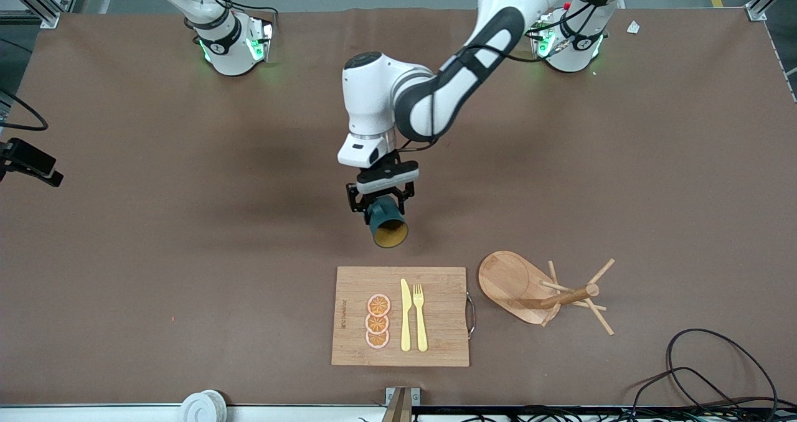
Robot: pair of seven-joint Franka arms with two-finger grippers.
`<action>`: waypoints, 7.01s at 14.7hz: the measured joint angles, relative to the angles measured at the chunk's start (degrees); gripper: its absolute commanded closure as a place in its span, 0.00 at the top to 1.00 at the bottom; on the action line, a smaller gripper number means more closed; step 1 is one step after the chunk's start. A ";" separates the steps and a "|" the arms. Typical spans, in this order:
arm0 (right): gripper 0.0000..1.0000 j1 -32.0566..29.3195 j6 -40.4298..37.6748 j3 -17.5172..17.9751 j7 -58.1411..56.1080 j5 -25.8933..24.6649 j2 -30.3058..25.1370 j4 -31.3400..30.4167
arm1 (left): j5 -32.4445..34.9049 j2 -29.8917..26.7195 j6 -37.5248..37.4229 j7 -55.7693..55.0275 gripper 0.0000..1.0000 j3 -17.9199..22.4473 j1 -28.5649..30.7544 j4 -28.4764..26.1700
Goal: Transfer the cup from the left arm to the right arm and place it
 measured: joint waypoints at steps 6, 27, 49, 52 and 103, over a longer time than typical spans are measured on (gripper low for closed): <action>1.00 0.00 0.00 -0.01 0.00 0.00 0.00 0.00 | 23.57 8.28 -8.05 -16.56 0.30 0.12 -7.65 -0.81; 1.00 -0.07 -0.20 -0.10 0.02 0.05 0.00 0.00 | 21.51 11.72 -30.19 -36.12 1.00 -3.61 -24.29 2.07; 1.00 24.13 18.62 1.78 42.79 8.64 19.96 -10.78 | -27.21 -16.17 -26.81 37.74 1.00 -4.53 33.85 2.94; 1.00 31.15 24.85 1.87 57.53 12.29 21.81 -10.54 | -38.02 -20.09 -26.69 49.50 1.00 -4.66 41.32 3.70; 1.00 5.51 4.99 -6.49 -10.01 2.61 -0.18 -6.67 | -58.35 -45.59 -42.54 97.04 1.00 1.34 47.48 -9.53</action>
